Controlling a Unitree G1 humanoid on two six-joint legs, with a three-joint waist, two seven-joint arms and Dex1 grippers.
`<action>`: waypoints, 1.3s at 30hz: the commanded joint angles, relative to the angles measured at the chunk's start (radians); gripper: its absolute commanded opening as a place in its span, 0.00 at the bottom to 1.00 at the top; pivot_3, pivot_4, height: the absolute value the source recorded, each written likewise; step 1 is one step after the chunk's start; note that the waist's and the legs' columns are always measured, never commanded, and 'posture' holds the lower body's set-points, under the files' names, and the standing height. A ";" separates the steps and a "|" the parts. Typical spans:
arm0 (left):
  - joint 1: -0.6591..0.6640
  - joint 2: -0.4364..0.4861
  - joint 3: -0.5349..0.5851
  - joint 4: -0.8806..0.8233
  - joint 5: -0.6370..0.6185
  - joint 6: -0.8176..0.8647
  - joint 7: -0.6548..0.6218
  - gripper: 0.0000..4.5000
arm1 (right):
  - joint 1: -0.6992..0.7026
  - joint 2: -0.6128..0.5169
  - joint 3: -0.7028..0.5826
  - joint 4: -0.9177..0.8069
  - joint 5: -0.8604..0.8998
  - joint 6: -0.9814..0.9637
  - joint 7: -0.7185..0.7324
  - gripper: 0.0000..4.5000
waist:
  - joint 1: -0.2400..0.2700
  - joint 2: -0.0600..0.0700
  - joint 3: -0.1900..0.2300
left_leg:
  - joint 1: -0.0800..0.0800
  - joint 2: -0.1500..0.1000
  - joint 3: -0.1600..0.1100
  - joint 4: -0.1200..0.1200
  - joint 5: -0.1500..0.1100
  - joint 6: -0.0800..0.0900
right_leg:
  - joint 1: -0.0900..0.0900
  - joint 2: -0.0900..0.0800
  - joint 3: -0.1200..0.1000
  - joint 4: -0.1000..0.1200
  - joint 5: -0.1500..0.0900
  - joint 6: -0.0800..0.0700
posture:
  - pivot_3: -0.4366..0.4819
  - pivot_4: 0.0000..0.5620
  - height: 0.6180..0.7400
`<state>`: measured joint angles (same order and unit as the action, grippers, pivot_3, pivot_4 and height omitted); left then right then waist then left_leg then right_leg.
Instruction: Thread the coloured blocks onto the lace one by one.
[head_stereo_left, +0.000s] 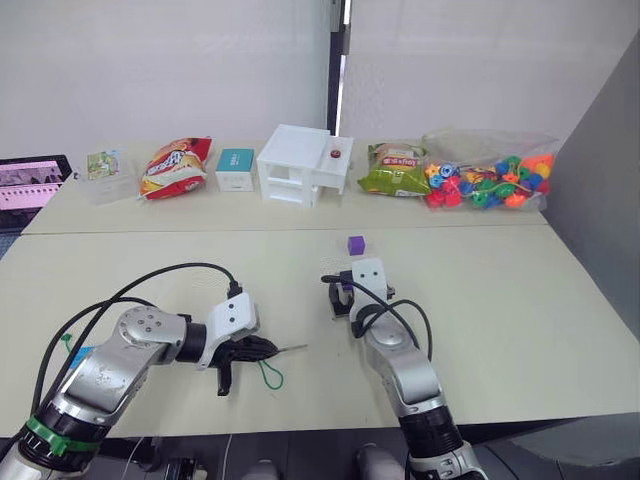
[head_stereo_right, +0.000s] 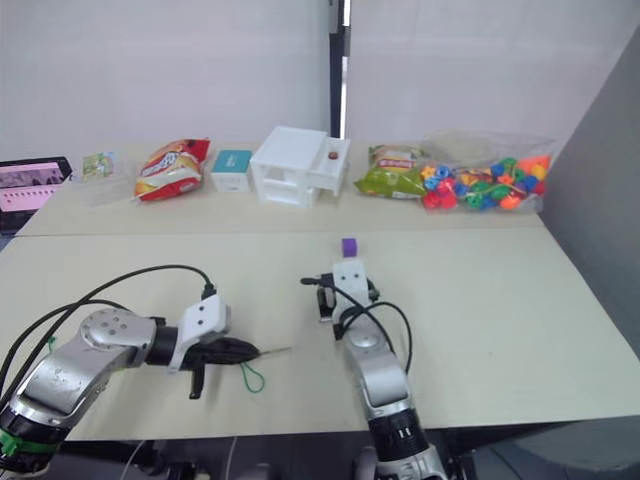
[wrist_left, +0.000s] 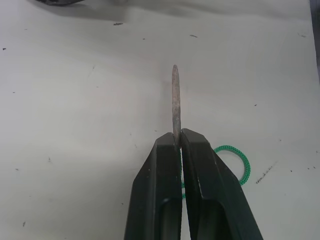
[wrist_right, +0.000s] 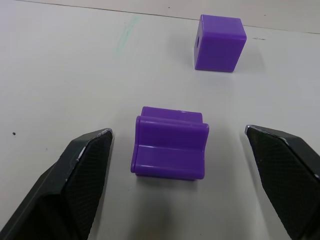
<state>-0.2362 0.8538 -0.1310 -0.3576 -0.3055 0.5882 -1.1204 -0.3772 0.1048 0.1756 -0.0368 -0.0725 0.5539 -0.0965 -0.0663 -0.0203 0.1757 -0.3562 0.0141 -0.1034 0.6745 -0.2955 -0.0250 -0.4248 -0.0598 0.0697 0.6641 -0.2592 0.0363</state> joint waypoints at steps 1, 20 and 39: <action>0.003 0.009 0.028 -0.009 -0.004 -0.035 0.008 0.00 | -0.002 0.021 -0.001 -0.029 0.007 -0.031 0.005 1.00 | -0.002 0.000 0.000 | 0.000 0.000 0.000 0.000 0.000 0.000 | 0.000 0.000 0.000 0.000 0.000 0.000 | 0.48 0.27 1.00; -0.034 0.006 0.011 -0.014 -0.018 -0.015 0.023 0.00 | 0.018 0.030 -0.011 -0.040 0.071 -0.050 0.069 0.26 | -0.004 0.000 0.000 | 0.000 0.000 0.000 0.000 0.000 0.000 | 0.000 0.000 0.000 0.000 0.000 0.000 | 0.48 0.27 1.00; -0.107 -0.011 -0.033 0.032 -0.016 -0.022 -0.006 0.00 | 0.286 -0.185 0.161 -0.591 0.170 0.548 0.230 0.50 | -0.001 0.000 0.000 | 0.002 0.001 -0.001 0.000 0.000 0.000 | 0.002 0.001 0.000 0.000 0.000 0.000 | 0.48 0.27 1.00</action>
<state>-0.3248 0.8435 -0.1683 -0.3137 -0.3161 0.5715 -1.1230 -0.1017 -0.0851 0.3345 -0.6353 0.0878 1.0763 0.1360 -0.0676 -0.0206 0.1754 -0.3543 0.0146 -0.1041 0.6745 -0.2956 -0.0248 -0.4225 -0.0586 0.0692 0.6636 -0.2595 0.0365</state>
